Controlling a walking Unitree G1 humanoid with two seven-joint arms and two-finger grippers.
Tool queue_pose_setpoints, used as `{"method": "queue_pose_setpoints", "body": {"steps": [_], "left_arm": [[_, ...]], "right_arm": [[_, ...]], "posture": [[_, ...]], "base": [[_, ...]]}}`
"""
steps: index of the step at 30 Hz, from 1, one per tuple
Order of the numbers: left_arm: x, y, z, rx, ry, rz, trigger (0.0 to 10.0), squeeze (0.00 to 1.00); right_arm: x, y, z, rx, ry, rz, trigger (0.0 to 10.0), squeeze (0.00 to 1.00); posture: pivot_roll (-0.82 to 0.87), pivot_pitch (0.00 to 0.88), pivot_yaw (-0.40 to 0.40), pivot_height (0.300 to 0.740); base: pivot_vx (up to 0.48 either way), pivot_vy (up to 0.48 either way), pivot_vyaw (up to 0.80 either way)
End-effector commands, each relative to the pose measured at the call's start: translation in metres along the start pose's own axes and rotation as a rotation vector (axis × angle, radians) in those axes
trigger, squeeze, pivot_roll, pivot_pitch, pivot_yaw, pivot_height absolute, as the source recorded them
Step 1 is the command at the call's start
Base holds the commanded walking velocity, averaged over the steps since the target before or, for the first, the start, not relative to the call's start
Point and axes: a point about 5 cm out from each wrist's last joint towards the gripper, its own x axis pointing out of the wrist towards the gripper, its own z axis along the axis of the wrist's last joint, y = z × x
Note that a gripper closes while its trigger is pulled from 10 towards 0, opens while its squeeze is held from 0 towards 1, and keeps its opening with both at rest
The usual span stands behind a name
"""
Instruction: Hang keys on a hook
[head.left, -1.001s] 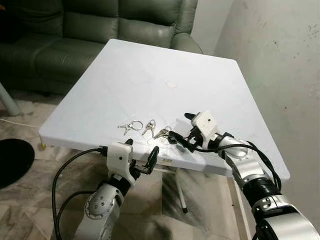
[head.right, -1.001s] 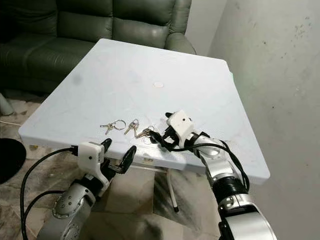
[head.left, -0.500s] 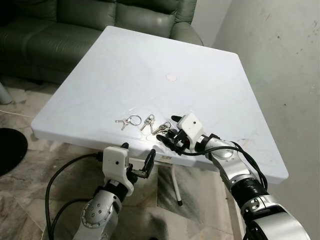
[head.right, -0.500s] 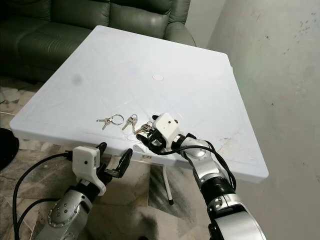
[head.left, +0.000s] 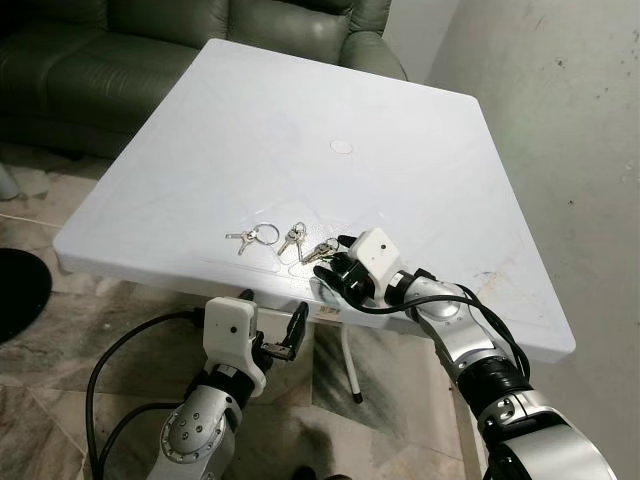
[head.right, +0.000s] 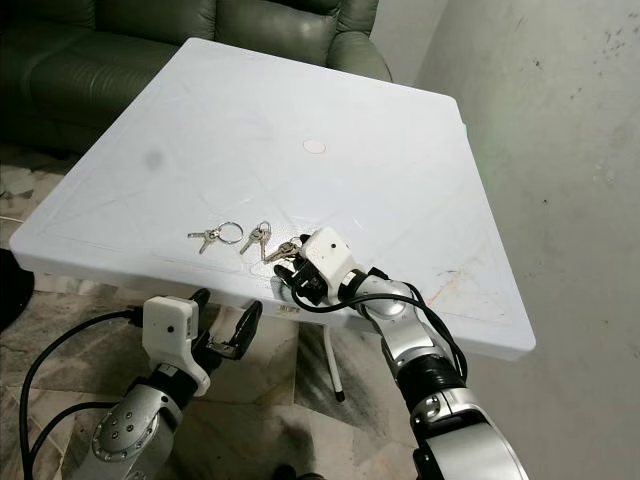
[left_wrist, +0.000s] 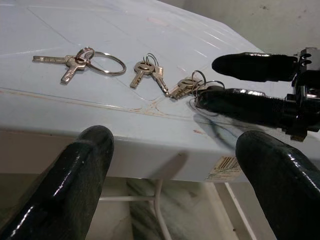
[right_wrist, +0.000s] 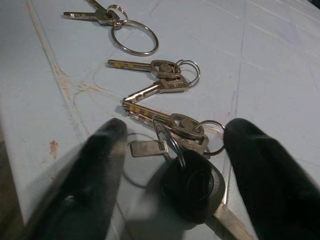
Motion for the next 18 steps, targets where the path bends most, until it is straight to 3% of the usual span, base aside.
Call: {"method": "queue_pose_setpoints", "body": {"steps": [1,12,13,18], "left_arm": [[-0.0004,-0.0061,0.0024,0.002,-0.003,-0.020,10.0,0.00],[0.0007,-0.0052,0.0032,0.010,-0.005,-0.013,10.0,0.00],[0.0004,-0.0052,0.0032,0.010,-0.005,-0.012,10.0,0.00],[0.0004,-0.0056,0.0034,0.010,-0.005,-0.008,10.0,0.00]], "right_arm": [[-0.0047,-0.0025,-0.0059,0.006,0.019,-0.010,0.0,0.00],[-0.0052,-0.0049,-0.0037,-0.013,0.004,-0.019,0.0,0.00],[-0.0051,-0.0044,-0.0049,-0.009,0.014,-0.019,0.5,0.00],[-0.0059,-0.0036,-0.0044,-0.019,0.002,-0.011,0.0,0.00]], "posture": [[0.13,0.154,-0.213,0.740],[0.13,0.157,-0.215,0.740],[0.13,0.157,-0.215,0.740],[0.14,0.161,-0.219,0.740]], "base": [[0.000,0.000,0.00],[0.000,0.000,0.00],[0.000,0.000,0.00],[0.000,0.000,0.00]]}}
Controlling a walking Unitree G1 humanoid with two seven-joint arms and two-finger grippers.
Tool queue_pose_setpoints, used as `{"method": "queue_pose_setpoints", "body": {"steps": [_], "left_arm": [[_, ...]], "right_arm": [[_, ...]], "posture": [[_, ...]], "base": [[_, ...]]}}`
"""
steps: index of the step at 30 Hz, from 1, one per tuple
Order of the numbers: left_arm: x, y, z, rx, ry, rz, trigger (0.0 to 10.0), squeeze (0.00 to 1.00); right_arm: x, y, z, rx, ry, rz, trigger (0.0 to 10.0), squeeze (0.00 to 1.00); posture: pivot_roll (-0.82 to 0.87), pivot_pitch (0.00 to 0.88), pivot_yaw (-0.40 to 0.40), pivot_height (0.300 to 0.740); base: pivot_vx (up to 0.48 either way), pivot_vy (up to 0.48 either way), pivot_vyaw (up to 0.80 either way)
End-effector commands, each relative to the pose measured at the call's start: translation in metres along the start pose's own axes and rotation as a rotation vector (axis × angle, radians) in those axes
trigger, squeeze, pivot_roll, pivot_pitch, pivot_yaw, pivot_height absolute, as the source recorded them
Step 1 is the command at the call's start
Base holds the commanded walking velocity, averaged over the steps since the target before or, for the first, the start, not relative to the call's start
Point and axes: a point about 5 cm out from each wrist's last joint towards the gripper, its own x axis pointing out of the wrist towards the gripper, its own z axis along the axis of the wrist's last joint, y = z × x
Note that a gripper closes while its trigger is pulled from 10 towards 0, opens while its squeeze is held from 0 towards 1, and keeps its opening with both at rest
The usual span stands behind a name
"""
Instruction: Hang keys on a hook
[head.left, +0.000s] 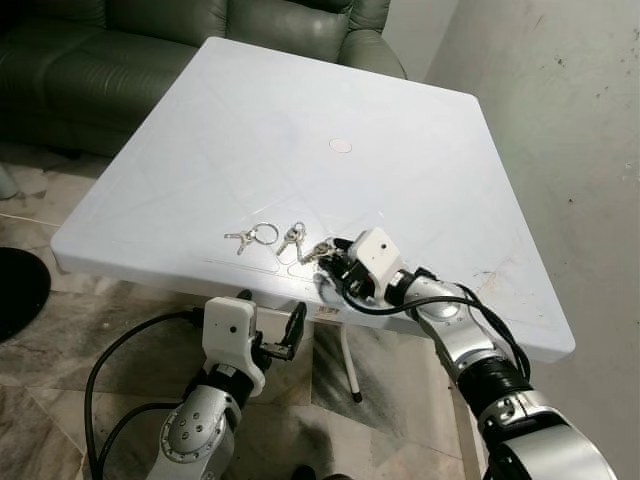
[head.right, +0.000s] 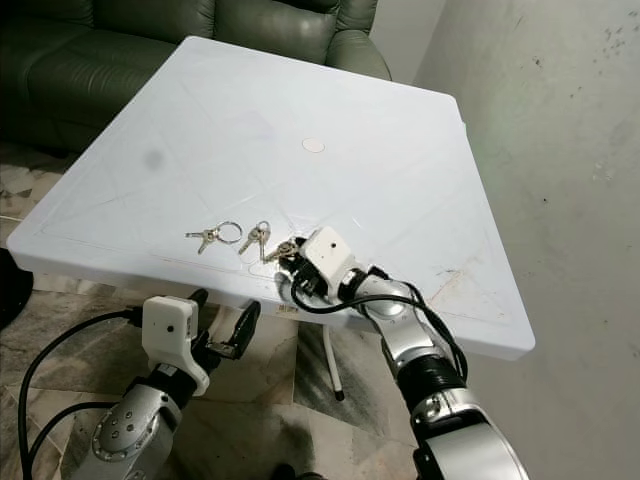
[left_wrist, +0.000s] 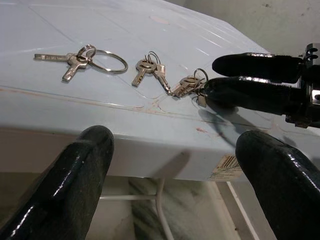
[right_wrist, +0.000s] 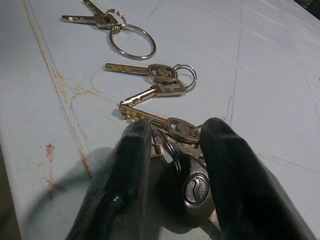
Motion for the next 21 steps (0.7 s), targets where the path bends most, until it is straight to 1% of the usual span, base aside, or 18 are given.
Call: {"method": "queue_pose_setpoints", "body": {"steps": [1,2,3,10,11,12,13,14,15,16,17,18,21], "left_arm": [[0.0003,-0.0062,0.0034,0.002,-0.008,-0.015,10.0,0.00],[0.0003,-0.0065,0.0035,0.001,-0.008,-0.015,10.0,0.00],[0.0003,-0.0066,0.0035,0.001,-0.008,-0.015,10.0,0.00],[-0.0003,-0.0068,0.0032,-0.003,-0.007,-0.009,10.0,0.00],[-0.0010,-0.0068,0.0029,-0.005,-0.007,-0.008,10.0,0.00],[-0.0014,-0.0069,0.0028,-0.006,-0.006,-0.007,10.0,0.00],[-0.0015,-0.0071,0.0026,-0.007,-0.006,-0.006,10.0,0.00],[-0.0015,-0.0071,0.0026,-0.007,-0.006,-0.006,10.0,0.00],[-0.0016,-0.0071,0.0025,-0.007,-0.006,-0.006,10.0,0.00],[-0.0016,-0.0071,0.0025,-0.006,-0.005,-0.006,10.0,0.00],[-0.0013,-0.0070,0.0026,-0.007,-0.005,-0.006,10.0,0.00],[-0.0010,-0.0070,0.0027,-0.006,-0.005,-0.005,10.0,0.00],[-0.0006,-0.0067,0.0031,-0.007,-0.006,-0.005,10.0,0.00]], "right_arm": [[-0.0059,-0.0033,-0.0063,-0.004,0.021,-0.007,0.0,0.00],[-0.0059,-0.0033,-0.0068,0.002,0.025,-0.004,0.7,0.00],[-0.0061,-0.0033,-0.0068,0.003,0.024,-0.003,0.0,0.00],[-0.0070,-0.0020,-0.0078,-0.011,0.024,0.007,0.1,0.00],[-0.0070,-0.0013,-0.0082,-0.014,0.025,0.008,1.0,0.00],[-0.0070,-0.0010,-0.0082,-0.011,0.024,0.011,0.3,0.00],[-0.0070,-0.0009,-0.0081,-0.011,0.022,0.012,0.9,0.00],[-0.0070,-0.0009,-0.0081,-0.012,0.022,0.012,1.1,0.00],[-0.0070,-0.0008,-0.0082,-0.010,0.023,0.013,0.9,0.00],[-0.0070,-0.0006,-0.0082,-0.009,0.022,0.015,0.3,0.00],[-0.0068,-0.0007,-0.0080,-0.009,0.022,0.015,0.4,0.00],[-0.0069,-0.0009,-0.0076,-0.012,0.019,0.015,0.0,0.00],[-0.0068,-0.0014,-0.0075,-0.013,0.019,0.012,0.0,0.00]], "posture": [[0.14,0.161,-0.219,0.740],[0.14,0.161,-0.221,0.740],[0.14,0.161,-0.221,0.740],[0.14,0.169,-0.227,0.740],[0.14,0.169,-0.227,0.740],[0.14,0.171,-0.228,0.740],[0.14,0.170,-0.229,0.740],[0.14,0.170,-0.229,0.740],[0.14,0.170,-0.229,0.740],[0.14,0.170,-0.229,0.740],[0.14,0.170,-0.229,0.740],[0.13,0.171,-0.228,0.740],[0.14,0.169,-0.229,0.740]], "base": [[0.000,0.000,0.00],[0.000,0.000,0.00],[0.000,0.000,0.00],[0.000,0.000,0.00],[0.000,0.000,0.00],[0.000,0.000,0.00],[0.000,0.000,0.00],[0.000,0.000,0.00],[0.000,0.000,0.00],[0.000,0.000,0.00],[0.000,0.000,0.00],[0.000,0.000,0.00],[0.000,0.000,0.00]]}}
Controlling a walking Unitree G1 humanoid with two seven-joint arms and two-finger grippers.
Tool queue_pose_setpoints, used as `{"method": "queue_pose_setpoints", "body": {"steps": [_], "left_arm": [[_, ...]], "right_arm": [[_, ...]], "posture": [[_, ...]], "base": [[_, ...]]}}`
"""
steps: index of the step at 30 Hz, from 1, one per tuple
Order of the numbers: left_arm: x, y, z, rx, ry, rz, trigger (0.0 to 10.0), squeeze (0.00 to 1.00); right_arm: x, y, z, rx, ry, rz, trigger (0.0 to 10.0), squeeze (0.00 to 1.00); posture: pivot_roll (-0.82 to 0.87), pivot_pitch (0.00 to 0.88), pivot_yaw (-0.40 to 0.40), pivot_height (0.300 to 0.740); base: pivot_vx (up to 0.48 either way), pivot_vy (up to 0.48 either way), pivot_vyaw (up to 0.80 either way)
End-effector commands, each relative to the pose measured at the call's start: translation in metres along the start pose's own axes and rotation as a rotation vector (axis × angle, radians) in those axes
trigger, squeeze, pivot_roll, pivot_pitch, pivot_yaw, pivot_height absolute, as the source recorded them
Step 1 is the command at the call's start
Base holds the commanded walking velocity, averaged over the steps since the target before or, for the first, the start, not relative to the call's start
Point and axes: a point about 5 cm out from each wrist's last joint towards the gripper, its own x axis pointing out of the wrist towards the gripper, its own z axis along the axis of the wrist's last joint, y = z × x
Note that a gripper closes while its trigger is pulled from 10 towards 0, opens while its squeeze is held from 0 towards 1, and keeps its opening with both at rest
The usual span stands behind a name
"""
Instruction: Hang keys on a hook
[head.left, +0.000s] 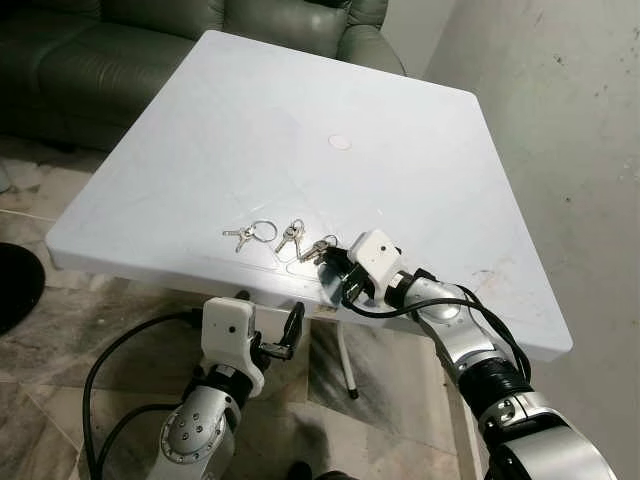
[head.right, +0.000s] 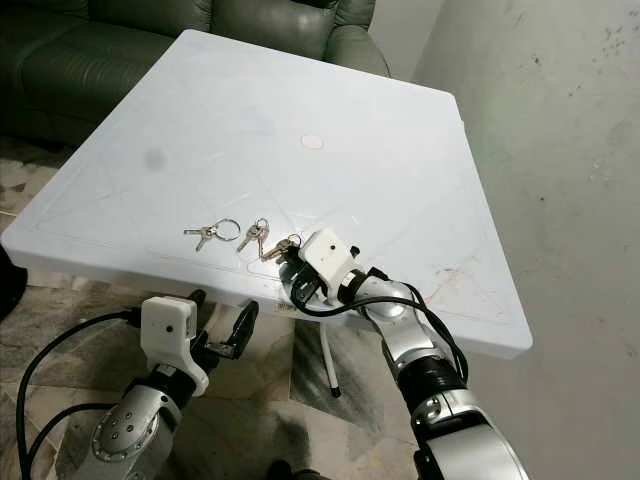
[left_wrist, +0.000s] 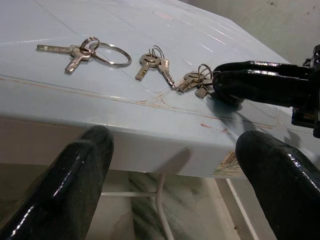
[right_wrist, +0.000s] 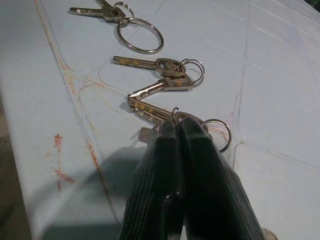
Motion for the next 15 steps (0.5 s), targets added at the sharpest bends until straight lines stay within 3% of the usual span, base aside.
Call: {"method": "queue_pose_setpoints", "body": {"steps": [1,6,10,11,12,15], "left_arm": [[0.000,-0.007,0.003,-0.005,-0.009,-0.022,10.0,0.00],[0.001,-0.006,0.003,-0.003,-0.011,-0.024,10.0,0.00],[0.005,-0.005,0.003,-0.005,-0.013,-0.022,10.0,0.00],[0.006,-0.004,0.003,-0.007,-0.014,-0.020,10.0,0.00],[0.009,-0.002,0.003,-0.012,-0.015,-0.008,10.0,0.00],[0.014,0.001,0.004,-0.007,-0.018,0.001,10.0,0.00]], "right_arm": [[-0.006,-0.003,-0.007,-0.005,0.022,-0.011,0.0,0.00],[-0.007,-0.007,-0.003,-0.002,-0.006,-0.039,0.0,0.00],[-0.007,-0.017,0.003,0.062,-0.045,-0.108,0.0,0.00],[-0.008,-0.020,0.006,0.087,-0.072,-0.123,2.7,0.00],[-0.007,-0.027,0.010,0.153,-0.102,-0.167,10.0,0.00],[-0.009,-0.038,0.021,0.250,-0.197,-0.238,10.0,0.00]], "posture": [[0.13,0.167,-0.227,0.740],[0.13,0.163,-0.223,0.740],[0.12,0.153,-0.214,0.740],[0.12,0.145,-0.208,0.740],[0.11,0.139,-0.201,0.740],[0.11,0.133,-0.195,0.740]], "base": [[0.000,0.000,0.00],[0.000,0.000,0.00],[0.000,0.000,0.00],[0.000,0.000,0.00],[0.000,0.000,0.00],[0.000,0.000,0.00]]}}
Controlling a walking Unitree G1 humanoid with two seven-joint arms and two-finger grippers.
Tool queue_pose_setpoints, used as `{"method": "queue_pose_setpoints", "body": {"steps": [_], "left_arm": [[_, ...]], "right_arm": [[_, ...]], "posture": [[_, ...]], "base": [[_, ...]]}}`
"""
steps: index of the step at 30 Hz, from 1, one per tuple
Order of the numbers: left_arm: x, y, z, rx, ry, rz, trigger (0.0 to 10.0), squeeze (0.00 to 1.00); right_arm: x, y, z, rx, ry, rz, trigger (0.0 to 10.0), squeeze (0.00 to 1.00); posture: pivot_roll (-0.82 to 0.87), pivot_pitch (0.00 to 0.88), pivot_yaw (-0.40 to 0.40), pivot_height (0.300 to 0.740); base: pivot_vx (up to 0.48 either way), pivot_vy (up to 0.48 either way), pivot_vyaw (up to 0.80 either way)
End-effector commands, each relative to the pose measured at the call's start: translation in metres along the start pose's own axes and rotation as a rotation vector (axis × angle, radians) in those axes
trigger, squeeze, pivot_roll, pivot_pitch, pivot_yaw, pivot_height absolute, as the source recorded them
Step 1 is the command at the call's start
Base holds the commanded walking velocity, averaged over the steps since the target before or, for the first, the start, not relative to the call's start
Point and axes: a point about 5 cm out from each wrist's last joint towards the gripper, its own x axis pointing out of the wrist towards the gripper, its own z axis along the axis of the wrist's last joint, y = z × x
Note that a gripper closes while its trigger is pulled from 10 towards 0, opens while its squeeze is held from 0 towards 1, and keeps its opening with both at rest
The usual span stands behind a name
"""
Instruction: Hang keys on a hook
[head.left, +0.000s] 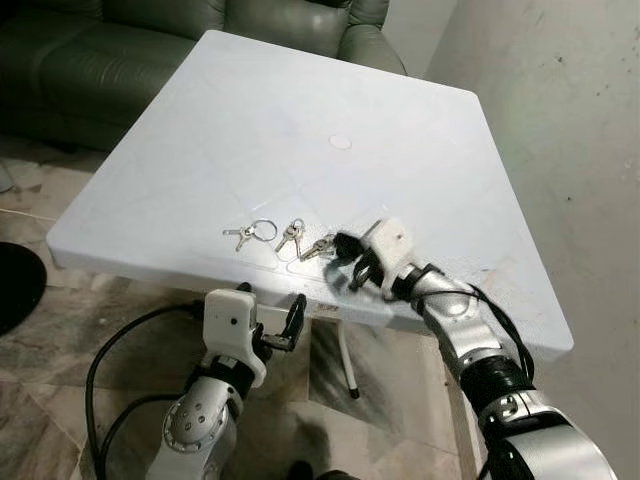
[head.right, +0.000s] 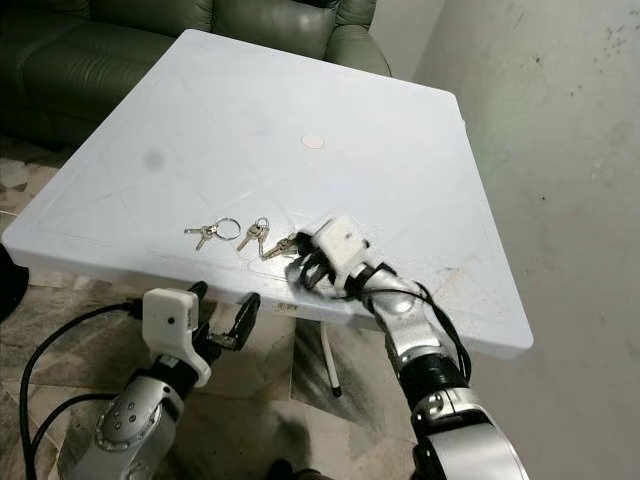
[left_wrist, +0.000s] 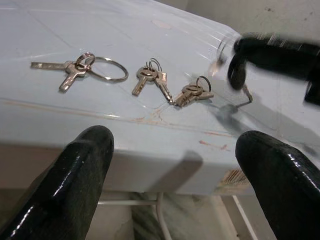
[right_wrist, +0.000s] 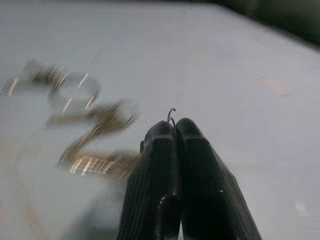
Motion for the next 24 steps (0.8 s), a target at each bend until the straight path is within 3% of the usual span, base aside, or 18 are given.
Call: {"method": "queue_pose_setpoints", "body": {"steps": [1,5,9,13,16,24], "left_arm": [[0.003,0.001,-0.002,-0.007,0.007,0.010,10.0,0.00],[0.010,0.006,-0.001,0.007,0.001,0.025,10.0,0.00],[0.031,0.022,0.010,0.013,-0.038,0.065,10.0,0.00],[0.044,0.032,0.021,0.019,-0.078,0.086,10.0,0.00],[0.062,0.043,0.041,0.017,-0.137,0.084,10.0,0.00],[0.071,0.056,0.051,-0.051,-0.181,0.071,10.0,0.00]], "right_arm": [[-0.001,-0.013,0.015,0.080,-0.094,-0.073,10.0,0.00],[-0.002,-0.019,0.020,0.144,-0.139,-0.126,10.0,0.00],[-0.010,-0.030,0.029,0.223,-0.221,-0.244,10.0,0.00],[-0.015,-0.032,0.032,0.229,-0.246,-0.299,10.0,0.00],[-0.026,-0.036,0.037,0.230,-0.289,-0.371,10.0,0.00],[-0.043,-0.042,0.041,0.182,-0.310,-0.478,10.0,0.00]], "posture": [[0.11,0.124,-0.188,0.740],[0.09,0.106,-0.171,0.740],[0.08,0.078,-0.153,0.740],[0.06,0.052,-0.134,0.740],[0.05,0.025,-0.119,0.740],[0.01,0.000,-0.091,0.740]], "base": [[0.000,0.000,0.00],[0.000,0.000,0.00],[0.000,0.000,0.00],[0.000,0.000,0.00],[0.000,0.000,0.00],[0.000,0.000,0.00]]}}
